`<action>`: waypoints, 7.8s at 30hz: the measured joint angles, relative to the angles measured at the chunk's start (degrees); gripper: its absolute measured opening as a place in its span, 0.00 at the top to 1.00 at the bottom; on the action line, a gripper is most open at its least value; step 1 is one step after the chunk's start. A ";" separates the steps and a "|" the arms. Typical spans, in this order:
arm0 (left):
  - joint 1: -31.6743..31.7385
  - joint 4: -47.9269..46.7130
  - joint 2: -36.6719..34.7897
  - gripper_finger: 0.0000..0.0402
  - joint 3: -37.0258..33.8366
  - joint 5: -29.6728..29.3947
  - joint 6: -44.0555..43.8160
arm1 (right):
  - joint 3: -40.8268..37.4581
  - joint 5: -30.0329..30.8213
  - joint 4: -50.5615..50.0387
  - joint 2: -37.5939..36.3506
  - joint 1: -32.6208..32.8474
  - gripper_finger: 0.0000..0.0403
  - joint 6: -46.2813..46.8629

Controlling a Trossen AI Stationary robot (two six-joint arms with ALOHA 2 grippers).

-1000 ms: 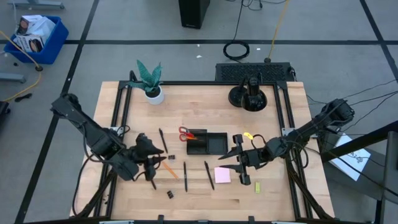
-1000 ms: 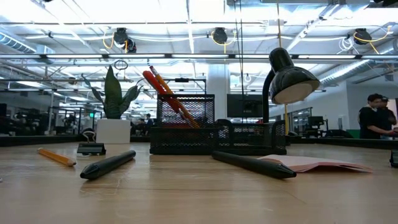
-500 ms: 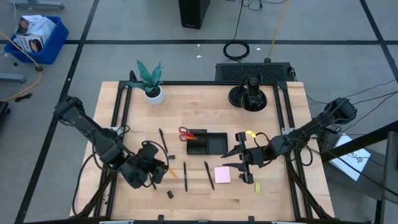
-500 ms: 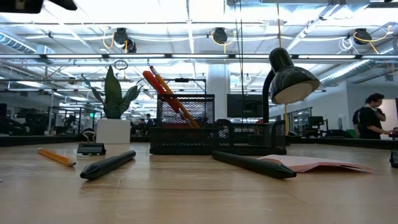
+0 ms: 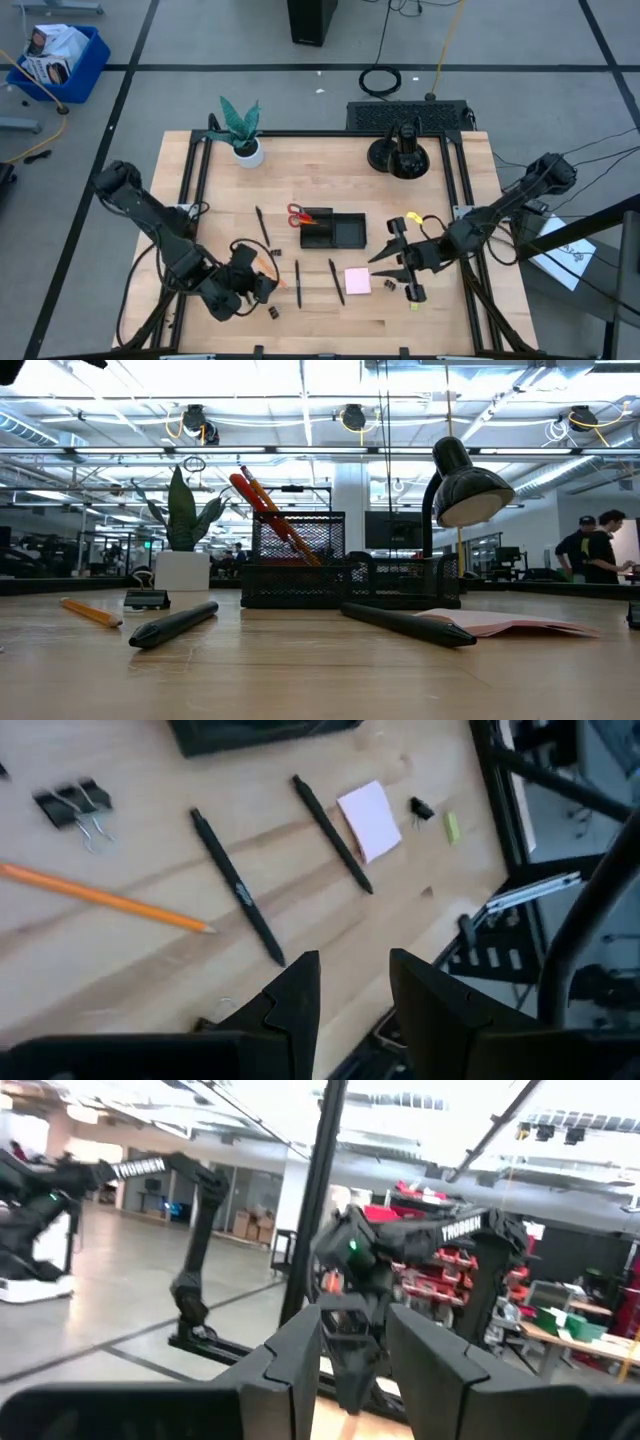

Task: Pick and place office supplies into organizer
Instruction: Put the orange pencil into the desk organizer

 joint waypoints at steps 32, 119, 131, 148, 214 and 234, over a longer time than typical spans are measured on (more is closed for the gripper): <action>3.46 -1.39 8.28 0.68 0.00 1.34 -15.13 | 0.00 0.00 -12.32 -9.25 10.00 0.72 -0.41; 14.22 -15.27 17.64 0.68 0.00 22.71 -52.32 | 0.00 -0.15 -13.73 -9.27 10.00 0.72 4.31; 14.12 -17.25 17.79 0.68 0.00 22.06 -54.13 | 0.00 -0.15 -13.71 -9.27 10.00 0.72 4.31; 15.87 -17.16 17.79 0.68 0.00 21.88 -53.58 | 0.00 -0.15 -13.73 -9.27 9.98 0.72 4.31; 17.98 -19.51 22.42 0.68 0.02 24.50 -53.45 | 0.00 -0.17 -14.56 -9.27 9.98 0.72 5.79; 17.98 -23.34 22.49 0.68 -0.07 26.12 -52.75 | -0.01 -0.17 -14.58 -9.27 9.99 0.72 5.79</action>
